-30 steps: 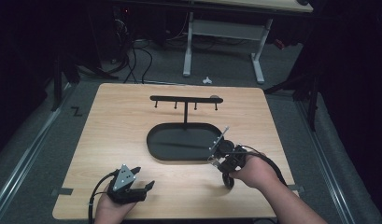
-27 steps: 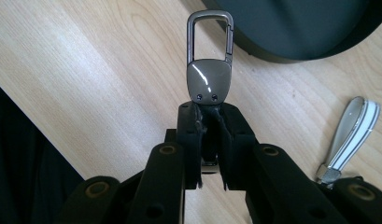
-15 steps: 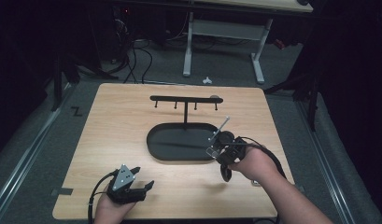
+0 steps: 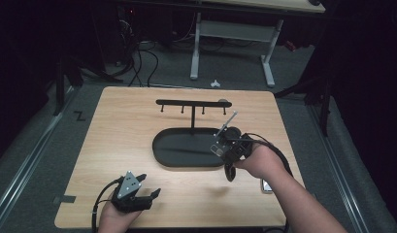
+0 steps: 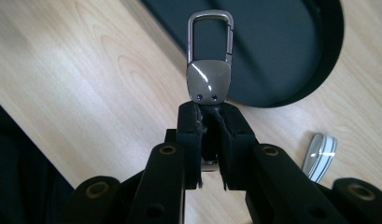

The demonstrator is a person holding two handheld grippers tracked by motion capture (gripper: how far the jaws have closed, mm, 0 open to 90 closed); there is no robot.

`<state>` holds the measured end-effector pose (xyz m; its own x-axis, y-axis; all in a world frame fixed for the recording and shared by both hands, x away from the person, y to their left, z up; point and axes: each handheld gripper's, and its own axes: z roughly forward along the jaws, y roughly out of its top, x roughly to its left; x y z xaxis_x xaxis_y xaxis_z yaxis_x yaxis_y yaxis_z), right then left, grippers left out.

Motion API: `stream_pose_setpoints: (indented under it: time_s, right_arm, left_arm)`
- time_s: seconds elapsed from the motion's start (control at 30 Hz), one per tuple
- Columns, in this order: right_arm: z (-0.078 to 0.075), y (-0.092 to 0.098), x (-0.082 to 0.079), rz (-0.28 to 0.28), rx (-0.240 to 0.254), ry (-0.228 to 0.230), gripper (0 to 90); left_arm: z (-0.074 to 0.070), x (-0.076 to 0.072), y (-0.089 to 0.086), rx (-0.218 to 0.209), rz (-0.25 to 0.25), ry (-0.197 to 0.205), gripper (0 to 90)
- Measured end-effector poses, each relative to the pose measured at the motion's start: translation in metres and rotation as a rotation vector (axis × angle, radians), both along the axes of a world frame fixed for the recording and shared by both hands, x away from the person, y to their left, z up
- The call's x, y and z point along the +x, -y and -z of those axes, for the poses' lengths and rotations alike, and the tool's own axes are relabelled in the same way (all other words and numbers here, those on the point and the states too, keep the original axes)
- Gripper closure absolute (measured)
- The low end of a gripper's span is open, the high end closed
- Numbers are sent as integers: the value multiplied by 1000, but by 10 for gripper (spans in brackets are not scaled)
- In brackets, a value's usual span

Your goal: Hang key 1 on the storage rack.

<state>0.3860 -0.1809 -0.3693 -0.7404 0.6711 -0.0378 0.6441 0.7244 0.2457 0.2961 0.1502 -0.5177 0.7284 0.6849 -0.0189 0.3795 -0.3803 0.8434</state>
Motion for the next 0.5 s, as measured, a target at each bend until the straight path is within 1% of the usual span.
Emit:
stream_pose_setpoints:
  time_s: [0.07,0.17,0.3,0.33,0.37,0.5]
  right_arm:
    - [-1,0,1,4,-1,5,805]
    - [-6,-2,7,13,4,11,804]
    - [-10,-4,12,13,7,22,804]
    - [-11,-4,14,24,10,21,805]
    - [-12,-4,16,18,6,29,805]
    - [-16,-5,20,31,20,34,805]
  left_arm:
    - [0,0,0,0,0,0,268]
    - [0,0,0,0,0,0,269]
    - [0,0,0,-3,1,-1,270]
    - [0,0,-1,-9,-1,4,270]
    - [0,0,-1,-9,-1,4,270]
    - [1,0,-2,-11,-3,2,270]
